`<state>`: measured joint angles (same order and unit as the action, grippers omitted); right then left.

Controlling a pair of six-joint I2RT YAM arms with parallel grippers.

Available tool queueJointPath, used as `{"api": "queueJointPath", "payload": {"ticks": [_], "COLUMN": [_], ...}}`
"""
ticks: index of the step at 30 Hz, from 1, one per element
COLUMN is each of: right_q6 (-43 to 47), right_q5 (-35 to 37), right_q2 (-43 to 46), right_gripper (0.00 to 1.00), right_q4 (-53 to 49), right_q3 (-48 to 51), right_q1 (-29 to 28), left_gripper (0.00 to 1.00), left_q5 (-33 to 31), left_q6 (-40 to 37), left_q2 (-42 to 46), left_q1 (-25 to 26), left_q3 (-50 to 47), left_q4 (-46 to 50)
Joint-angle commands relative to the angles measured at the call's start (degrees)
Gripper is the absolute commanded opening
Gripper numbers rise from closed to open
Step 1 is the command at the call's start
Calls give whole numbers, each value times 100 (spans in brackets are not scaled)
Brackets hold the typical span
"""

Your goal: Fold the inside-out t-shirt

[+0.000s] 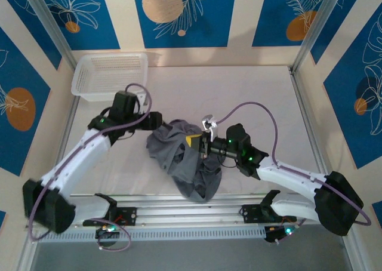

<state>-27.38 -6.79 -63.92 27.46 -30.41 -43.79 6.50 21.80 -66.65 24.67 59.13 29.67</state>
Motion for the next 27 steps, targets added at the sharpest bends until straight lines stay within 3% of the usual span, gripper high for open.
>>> {"api": "queueJointPath", "payload": {"ticks": [1, 4, 7, 9, 15, 17, 19, 21, 24, 27], "right_q6": [-298, -416, -482, -547, -702, -791, -908, -1073, -1142, -1378], "right_q5": [-221, -216, -260, -279, -392, -364, -252, 32, 662, 821], "right_q2": [54, -70, -166, -200, -138, -132, -111, -56, -127, -279], "right_gripper": [0, 0, 0, 0, 0, 0, 4, 12, 13, 19], "right_q4": [167, 218, 206, 192, -23, -165, -357, -623, -461, -312], "right_q3": [-178, -220, -304, -340, -397, -397, -381, -261, 510, 1101], "right_q1": [155, 254, 259, 257, 233, 239, 255, 304, 464, 546], "left_gripper": [72, 67, 65, 65, 68, 55, 0, 0, 0, 0], "left_q5": [391, 257, 395, 481, -185, -428, -444, 414, 2049, 2441], "left_q6": [158, 5, -215, -305, -326, -218, 114, 648, 1807, 1960], "left_q2": [1134, 1402, 1035, 662, -31, -95, -77, 160, 645, 780], "left_q1": [487, 1236, 1691, 1826, 1871, 1860, 1741, 1336, 634, 487], "left_q3": [-698, -1008, -976, -924, -744, -635, -489, -571, -1043, -836], "left_q4": [-793, -938, -968, -1087, -1291, -1260, -1106, -1402, -2694, -2591]}}
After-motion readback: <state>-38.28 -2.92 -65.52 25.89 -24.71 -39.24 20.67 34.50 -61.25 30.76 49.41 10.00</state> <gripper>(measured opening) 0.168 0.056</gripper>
